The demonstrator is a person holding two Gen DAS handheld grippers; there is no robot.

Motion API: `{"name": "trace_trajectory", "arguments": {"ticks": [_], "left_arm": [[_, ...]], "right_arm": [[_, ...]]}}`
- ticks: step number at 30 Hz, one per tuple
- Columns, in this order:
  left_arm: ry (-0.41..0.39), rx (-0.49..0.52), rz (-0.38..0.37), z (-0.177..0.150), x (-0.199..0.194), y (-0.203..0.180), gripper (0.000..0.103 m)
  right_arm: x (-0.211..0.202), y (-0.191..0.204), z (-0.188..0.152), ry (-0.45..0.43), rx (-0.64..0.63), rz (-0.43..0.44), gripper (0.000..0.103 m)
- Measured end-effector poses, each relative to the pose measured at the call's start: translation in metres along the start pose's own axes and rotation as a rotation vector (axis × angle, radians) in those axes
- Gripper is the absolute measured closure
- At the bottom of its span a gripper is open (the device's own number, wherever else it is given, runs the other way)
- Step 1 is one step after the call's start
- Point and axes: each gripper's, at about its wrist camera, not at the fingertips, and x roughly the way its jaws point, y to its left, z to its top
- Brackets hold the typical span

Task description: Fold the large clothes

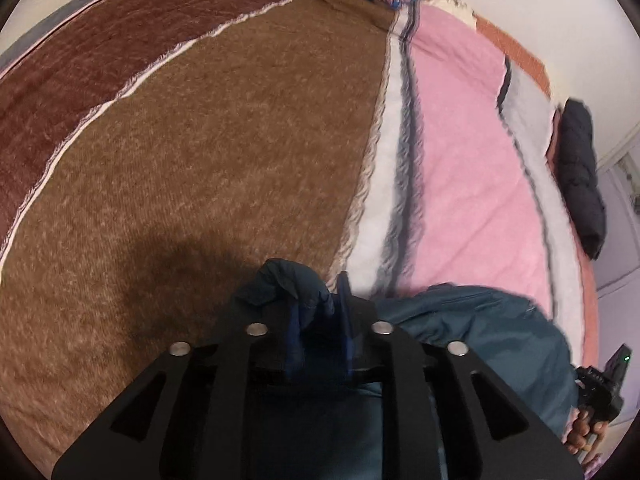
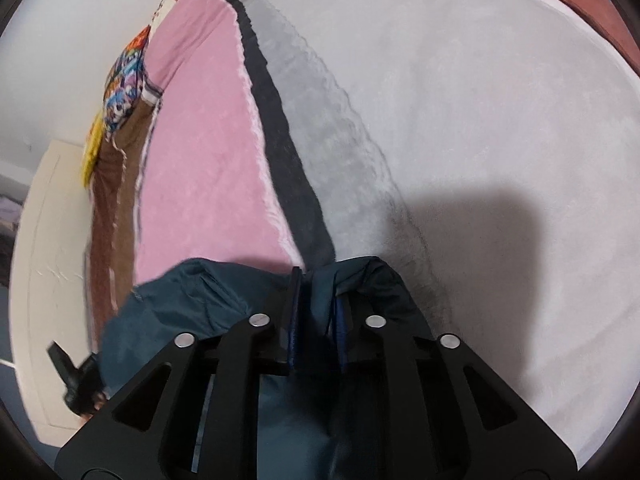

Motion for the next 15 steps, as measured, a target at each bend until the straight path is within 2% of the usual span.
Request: {"name": "trace_trajectory", "arguments": {"ticks": [1, 2, 3, 4, 6, 8, 10, 12, 13, 15], "left_arm": [[-0.017, -0.014, -0.034, 0.003, -0.011, 0.002, 0.072], [-0.034, -0.025, -0.054, 0.006, -0.021, 0.004, 0.064], [-0.062, -0.038, -0.066, 0.009, -0.032, 0.005, 0.046], [-0.122, -0.052, -0.079, 0.013, -0.051, 0.009, 0.040], [-0.198, -0.063, -0.108, 0.016, -0.074, 0.012, 0.037], [-0.201, -0.071, -0.142, 0.017, -0.089, 0.015, 0.037], [-0.186, -0.017, -0.187, 0.009, -0.095, 0.007, 0.037], [-0.153, 0.068, -0.183, -0.001, -0.090, -0.006, 0.042], [-0.123, 0.110, -0.187, -0.007, -0.083, -0.016, 0.044], [-0.059, 0.145, -0.213, -0.022, -0.065, -0.029, 0.052]], "right_arm": [[-0.008, -0.001, 0.003, 0.001, 0.019, 0.031, 0.081], [-0.017, -0.001, 0.005, -0.002, 0.035, 0.062, 0.077], [-0.024, 0.000, 0.007, -0.006, 0.047, 0.083, 0.071], [-0.034, -0.001, 0.008, -0.016, 0.065, 0.114, 0.068], [-0.048, -0.001, 0.010, -0.040, 0.089, 0.169, 0.051], [-0.062, 0.000, 0.008, -0.106, 0.096, 0.162, 0.043], [-0.075, 0.005, 0.005, -0.168, 0.067, 0.158, 0.043], [-0.078, 0.010, 0.000, -0.171, 0.030, 0.164, 0.045], [-0.075, 0.015, -0.005, -0.152, -0.002, 0.178, 0.049], [-0.057, 0.032, -0.021, -0.051, -0.073, 0.225, 0.068]]}}
